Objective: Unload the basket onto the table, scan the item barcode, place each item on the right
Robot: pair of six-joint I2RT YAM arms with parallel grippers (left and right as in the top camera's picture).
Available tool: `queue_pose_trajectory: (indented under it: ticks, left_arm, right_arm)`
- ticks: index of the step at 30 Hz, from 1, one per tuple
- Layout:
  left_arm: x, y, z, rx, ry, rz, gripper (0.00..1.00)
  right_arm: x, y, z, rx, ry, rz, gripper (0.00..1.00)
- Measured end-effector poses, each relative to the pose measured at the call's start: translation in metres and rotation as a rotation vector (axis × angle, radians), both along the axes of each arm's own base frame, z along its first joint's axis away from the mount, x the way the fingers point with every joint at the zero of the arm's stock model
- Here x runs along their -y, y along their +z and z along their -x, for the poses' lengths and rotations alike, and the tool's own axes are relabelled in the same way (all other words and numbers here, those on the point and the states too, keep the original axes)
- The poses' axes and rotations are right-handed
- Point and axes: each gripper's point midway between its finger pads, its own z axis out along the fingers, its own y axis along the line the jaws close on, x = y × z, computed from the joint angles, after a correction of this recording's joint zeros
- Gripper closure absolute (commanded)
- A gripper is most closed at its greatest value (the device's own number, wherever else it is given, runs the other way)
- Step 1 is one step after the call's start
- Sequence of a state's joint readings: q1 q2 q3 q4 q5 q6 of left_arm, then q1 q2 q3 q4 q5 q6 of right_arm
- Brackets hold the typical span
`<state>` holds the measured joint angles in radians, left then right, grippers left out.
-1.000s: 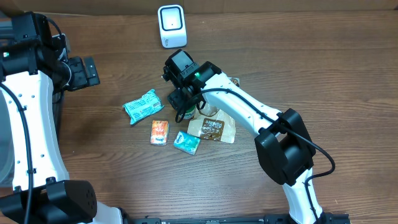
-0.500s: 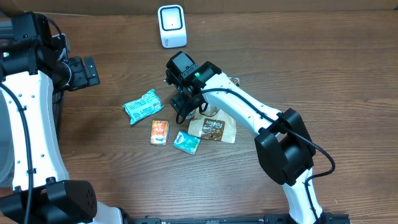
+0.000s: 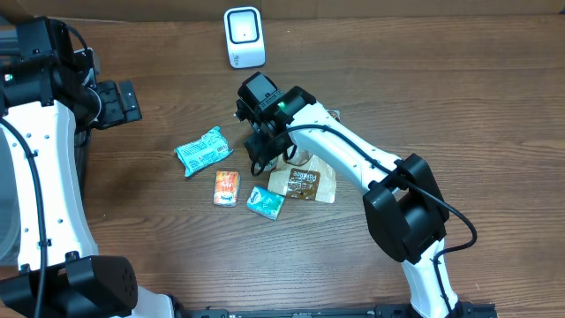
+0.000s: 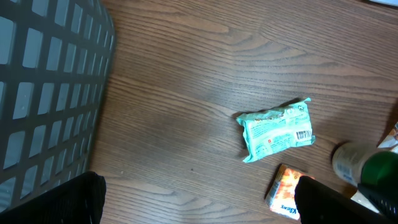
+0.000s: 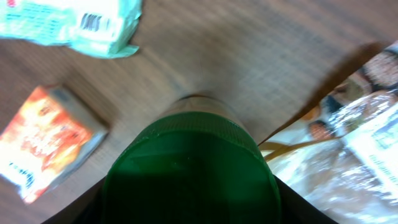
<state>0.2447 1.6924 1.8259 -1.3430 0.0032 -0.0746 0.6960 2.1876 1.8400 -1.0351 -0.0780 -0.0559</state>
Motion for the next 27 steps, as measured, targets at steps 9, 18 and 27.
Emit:
queue_pose_trajectory:
  ticks: [9,18,27]
  left_arm:
    - [0.000,0.000,0.000,0.000,0.000,0.000,0.00]
    - [0.000,0.000,0.000,0.000,0.000,0.000,0.01]
    - [0.000,0.000,0.000,0.000,0.000,0.000,0.01]
  right_arm:
    - [-0.017,0.055,0.012,-0.078,0.027,-0.203,0.63]
    - [0.031,0.200,-0.012,-0.040,0.033,-0.691,0.64]
    - [0.091,0.244,-0.015,-0.120,0.066,-0.993,0.63]
